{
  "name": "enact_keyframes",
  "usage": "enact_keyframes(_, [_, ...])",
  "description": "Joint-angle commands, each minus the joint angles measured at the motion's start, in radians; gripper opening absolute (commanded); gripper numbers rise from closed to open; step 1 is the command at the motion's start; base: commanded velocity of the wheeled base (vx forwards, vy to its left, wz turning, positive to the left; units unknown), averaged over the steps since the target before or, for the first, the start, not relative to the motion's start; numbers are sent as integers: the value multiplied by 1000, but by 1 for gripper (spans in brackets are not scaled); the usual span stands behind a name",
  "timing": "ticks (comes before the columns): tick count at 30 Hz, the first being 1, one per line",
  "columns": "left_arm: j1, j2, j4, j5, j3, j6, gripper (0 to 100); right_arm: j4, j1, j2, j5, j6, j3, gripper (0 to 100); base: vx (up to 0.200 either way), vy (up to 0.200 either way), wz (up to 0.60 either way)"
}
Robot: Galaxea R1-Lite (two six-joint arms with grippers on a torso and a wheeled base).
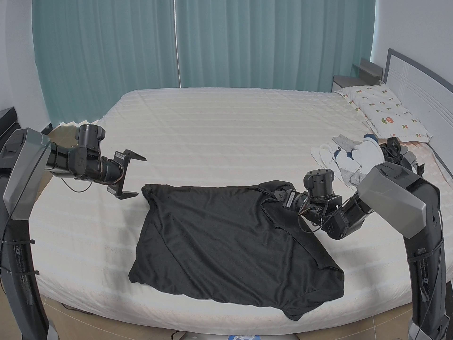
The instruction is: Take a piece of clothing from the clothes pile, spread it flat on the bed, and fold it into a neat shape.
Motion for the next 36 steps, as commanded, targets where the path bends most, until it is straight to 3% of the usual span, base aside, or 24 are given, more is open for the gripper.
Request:
enact_keyframes(1, [-1, -157, -307, -21, 352, 7, 100, 77, 44, -8, -24, -52, -2, 100, 0, 0, 0])
enact_keyframes(4, [-11, -169, -563, -14, 562, -1, 100, 94, 61, 1, -27, -62, -2, 100, 0, 0, 0])
enact_keyframes(10, [-25, -144, -793, 29, 717, -2, 100, 174, 81, 15, -27, -82, -33, 100, 0, 0, 0])
enact_keyframes(14, [-27, -107, -862, 102, 731, 4, 100, 214, 95, 16, -27, -109, -48, 100, 0, 0, 0])
enact_keyframes(26, [-33, -75, -905, 108, 735, 7, 100, 257, 93, 96, -28, -120, -148, 100, 0, 0, 0])
enact_keyframes(27, [-31, -75, -905, 108, 735, 7, 100, 266, 92, 99, -27, -120, -154, 0, 0, 0, 0])
enact_keyframes(36, [-31, -75, -905, 108, 737, 5, 100, 280, 78, 124, -34, -111, -201, 0, 0, 0, 0])
